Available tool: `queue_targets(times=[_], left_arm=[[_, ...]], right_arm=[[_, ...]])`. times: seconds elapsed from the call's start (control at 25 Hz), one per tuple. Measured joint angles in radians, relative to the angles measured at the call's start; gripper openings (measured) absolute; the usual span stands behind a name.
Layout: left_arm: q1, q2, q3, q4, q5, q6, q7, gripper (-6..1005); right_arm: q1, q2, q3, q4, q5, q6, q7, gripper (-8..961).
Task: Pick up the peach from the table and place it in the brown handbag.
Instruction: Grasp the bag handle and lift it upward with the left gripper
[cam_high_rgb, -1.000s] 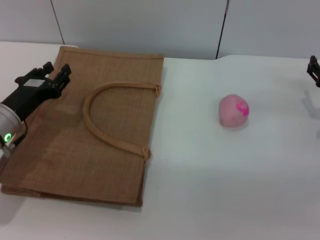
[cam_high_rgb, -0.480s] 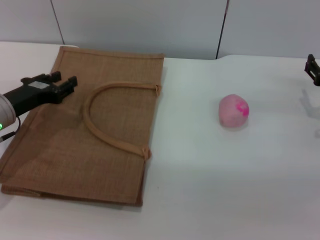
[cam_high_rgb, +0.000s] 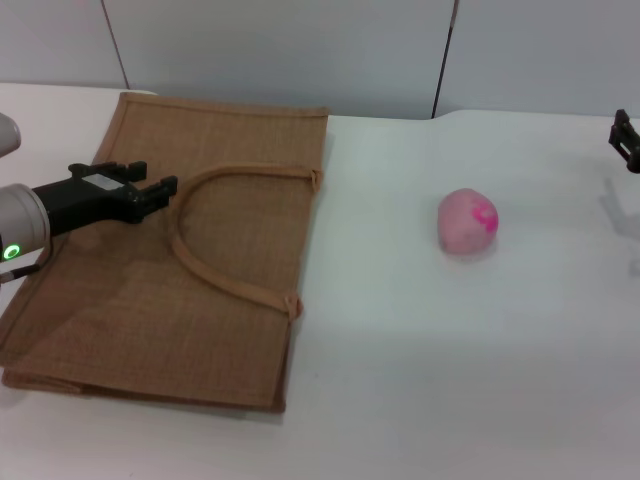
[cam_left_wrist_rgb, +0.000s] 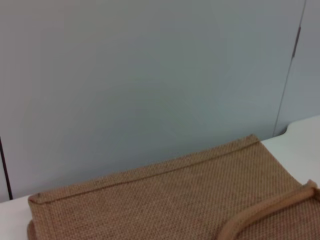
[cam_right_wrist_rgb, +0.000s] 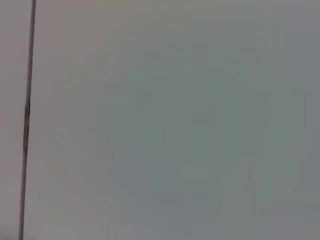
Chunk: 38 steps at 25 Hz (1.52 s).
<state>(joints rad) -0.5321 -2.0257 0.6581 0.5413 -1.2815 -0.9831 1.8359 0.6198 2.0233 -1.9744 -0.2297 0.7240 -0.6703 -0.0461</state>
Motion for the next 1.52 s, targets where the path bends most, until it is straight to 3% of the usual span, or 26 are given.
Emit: queue_targets(times=[0.48, 1.0, 1.52], left_arm=[[-0.048, 0.000, -0.002, 0.003, 0.149, 0.051, -0.054, 511], [-0.099, -0.006, 0.004, -0.020, 0.165, 0.055, -0.055, 510], [-0.098, -0.007, -0.003, -0.072, 0.163, 0.110, -0.054, 509]], right_arm=[[0.000, 0.000, -0.008, -0.002, 0.000, 0.008, 0.000, 788], [0.012, 0.002, -0.008, -0.005, 0.000, 0.024, 0.000, 788], [0.012, 0.002, -0.008, -0.005, 0.000, 0.023, 0.000, 788]])
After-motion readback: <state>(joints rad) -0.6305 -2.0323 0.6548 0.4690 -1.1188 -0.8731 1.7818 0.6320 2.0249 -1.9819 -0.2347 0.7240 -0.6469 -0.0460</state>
